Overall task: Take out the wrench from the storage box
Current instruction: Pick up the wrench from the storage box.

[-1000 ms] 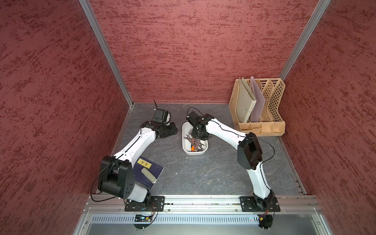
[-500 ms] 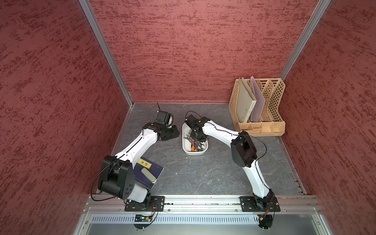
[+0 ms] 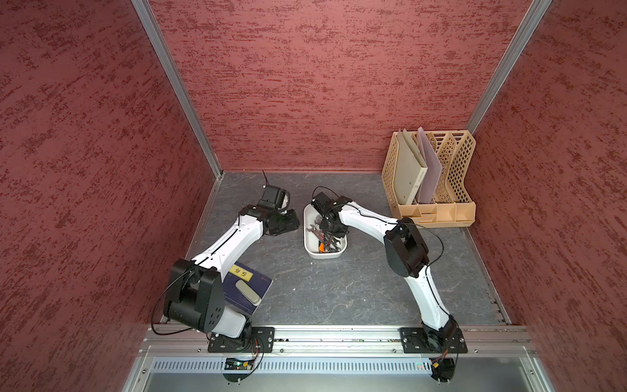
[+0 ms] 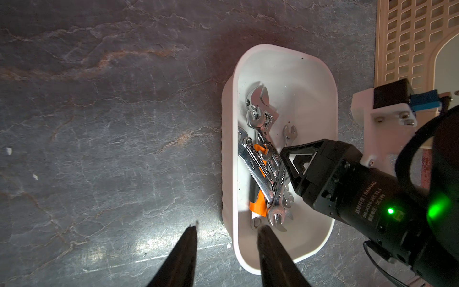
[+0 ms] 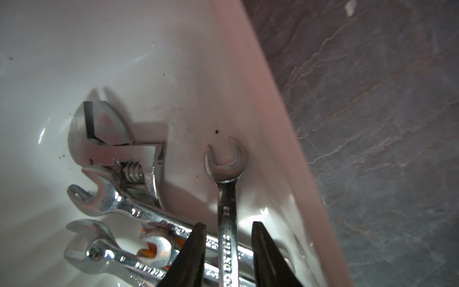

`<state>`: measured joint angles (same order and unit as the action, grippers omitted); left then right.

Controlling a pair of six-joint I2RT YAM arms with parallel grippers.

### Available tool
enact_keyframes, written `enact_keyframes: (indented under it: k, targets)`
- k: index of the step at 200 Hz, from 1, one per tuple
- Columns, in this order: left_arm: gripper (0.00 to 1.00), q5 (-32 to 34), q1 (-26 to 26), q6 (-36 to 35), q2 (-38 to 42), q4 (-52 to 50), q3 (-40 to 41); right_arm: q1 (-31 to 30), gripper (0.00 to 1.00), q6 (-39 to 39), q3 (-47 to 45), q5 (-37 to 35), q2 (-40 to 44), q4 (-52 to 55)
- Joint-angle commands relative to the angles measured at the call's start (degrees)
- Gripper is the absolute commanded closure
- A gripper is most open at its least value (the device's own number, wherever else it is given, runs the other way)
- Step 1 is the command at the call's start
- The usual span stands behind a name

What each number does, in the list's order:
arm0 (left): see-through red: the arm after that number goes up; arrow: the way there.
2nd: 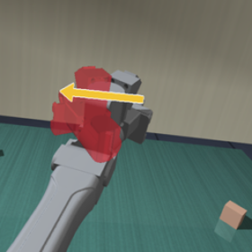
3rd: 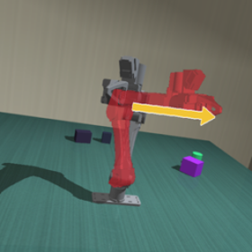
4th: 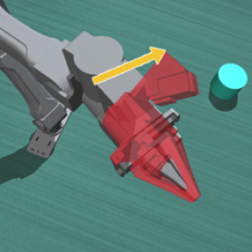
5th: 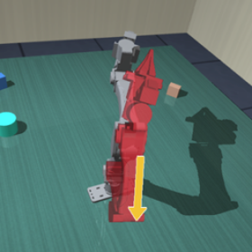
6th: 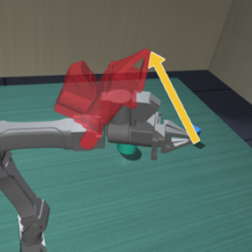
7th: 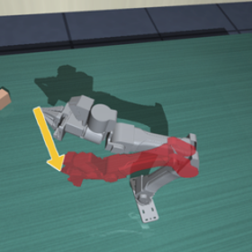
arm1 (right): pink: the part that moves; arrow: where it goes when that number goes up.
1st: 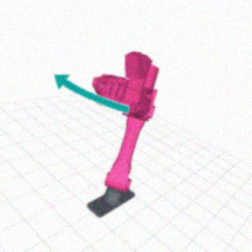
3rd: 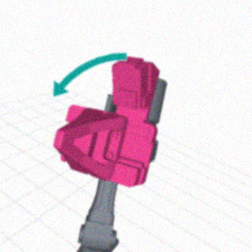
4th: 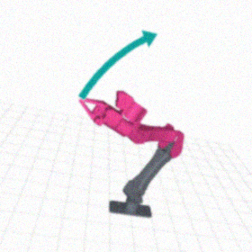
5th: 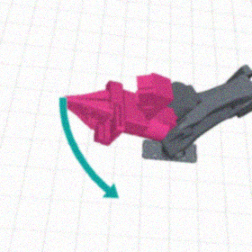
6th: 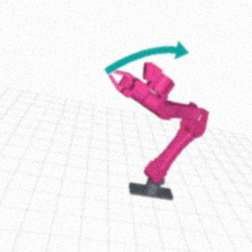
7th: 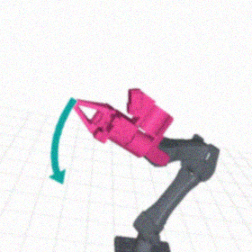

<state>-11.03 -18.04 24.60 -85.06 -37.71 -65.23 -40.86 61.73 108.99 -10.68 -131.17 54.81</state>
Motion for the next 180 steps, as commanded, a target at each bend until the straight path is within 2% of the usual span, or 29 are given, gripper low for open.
enact_keyframes:
  k: [1, 180]
  targets:
    - [0.56, 0.9, -0.2, -1.0, 0.4, -0.2, 0.8, 0.7, 0.65, 0.7, -0.7, 0.1, -0.5, -2.3]
    - [0.56, 1.0, -0.3, -1.0, 0.4, 0.1, 0.9, 0.9, 0.65, 1.4, -2.2, 6.3, -3.1, -4.8]
